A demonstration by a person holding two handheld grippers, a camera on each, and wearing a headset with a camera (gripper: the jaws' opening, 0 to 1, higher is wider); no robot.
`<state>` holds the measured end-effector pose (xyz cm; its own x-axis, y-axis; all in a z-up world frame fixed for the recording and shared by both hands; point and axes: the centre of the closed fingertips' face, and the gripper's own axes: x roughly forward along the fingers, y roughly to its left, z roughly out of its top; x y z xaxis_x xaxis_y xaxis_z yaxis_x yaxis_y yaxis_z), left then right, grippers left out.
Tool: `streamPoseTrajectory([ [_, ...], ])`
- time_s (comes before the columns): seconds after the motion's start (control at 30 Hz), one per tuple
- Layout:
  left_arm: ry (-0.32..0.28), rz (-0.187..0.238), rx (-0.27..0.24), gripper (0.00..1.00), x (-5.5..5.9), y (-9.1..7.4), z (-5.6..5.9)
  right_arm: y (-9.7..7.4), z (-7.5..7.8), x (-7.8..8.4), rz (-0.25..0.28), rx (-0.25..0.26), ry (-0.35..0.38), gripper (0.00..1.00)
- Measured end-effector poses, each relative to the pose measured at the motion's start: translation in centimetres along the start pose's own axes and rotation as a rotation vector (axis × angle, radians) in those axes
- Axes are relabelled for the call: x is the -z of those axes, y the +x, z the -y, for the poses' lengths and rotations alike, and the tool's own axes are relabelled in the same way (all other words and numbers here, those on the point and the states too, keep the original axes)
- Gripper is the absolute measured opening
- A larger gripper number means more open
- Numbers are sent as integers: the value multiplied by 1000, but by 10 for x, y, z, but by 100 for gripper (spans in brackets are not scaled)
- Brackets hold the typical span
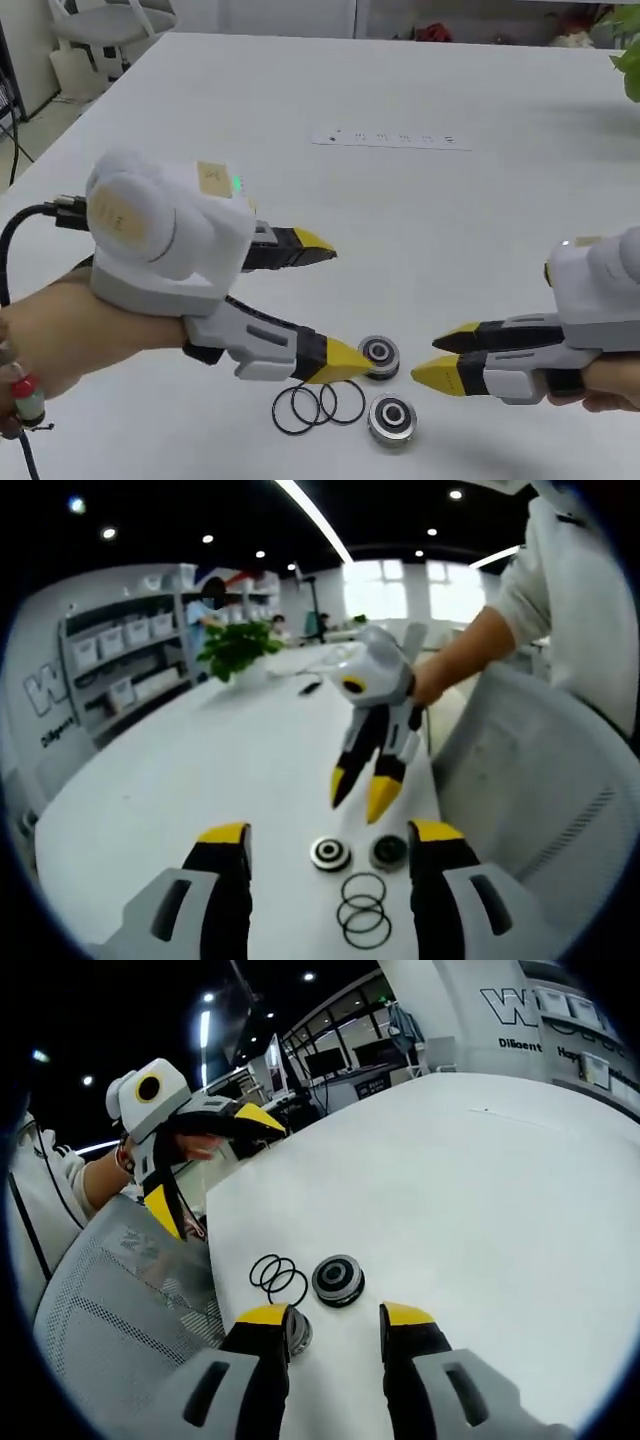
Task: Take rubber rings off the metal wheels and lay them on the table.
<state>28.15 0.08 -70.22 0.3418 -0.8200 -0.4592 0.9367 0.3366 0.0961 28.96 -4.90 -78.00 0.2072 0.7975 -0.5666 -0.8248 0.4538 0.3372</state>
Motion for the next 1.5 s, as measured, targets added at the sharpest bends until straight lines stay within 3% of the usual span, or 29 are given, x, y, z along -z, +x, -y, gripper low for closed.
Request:
streamPoseTrajectory([
  [0.37,-38,30,-7,51,3,25,-9,13,4,1,-15,-17,-19,30],
  [0.53,-30,7,8,47,12,36,-9,16,5,1,-20,-20,-57,28],
  [0.7,-41,10,3,41,17,45,-13,21,8,2,-27,-22,-65,28],
  [0.93,-45,-27,4,34,34,59,-10,30,6,6,-44,-24,-102,25],
  [1.33,-67,-74,-12,22,59,65,-11,38,5,9,-61,-11,-164,20],
  [1.5,-64,-79,-2,19,62,66,-7,38,7,10,-56,-4,-182,17],
])
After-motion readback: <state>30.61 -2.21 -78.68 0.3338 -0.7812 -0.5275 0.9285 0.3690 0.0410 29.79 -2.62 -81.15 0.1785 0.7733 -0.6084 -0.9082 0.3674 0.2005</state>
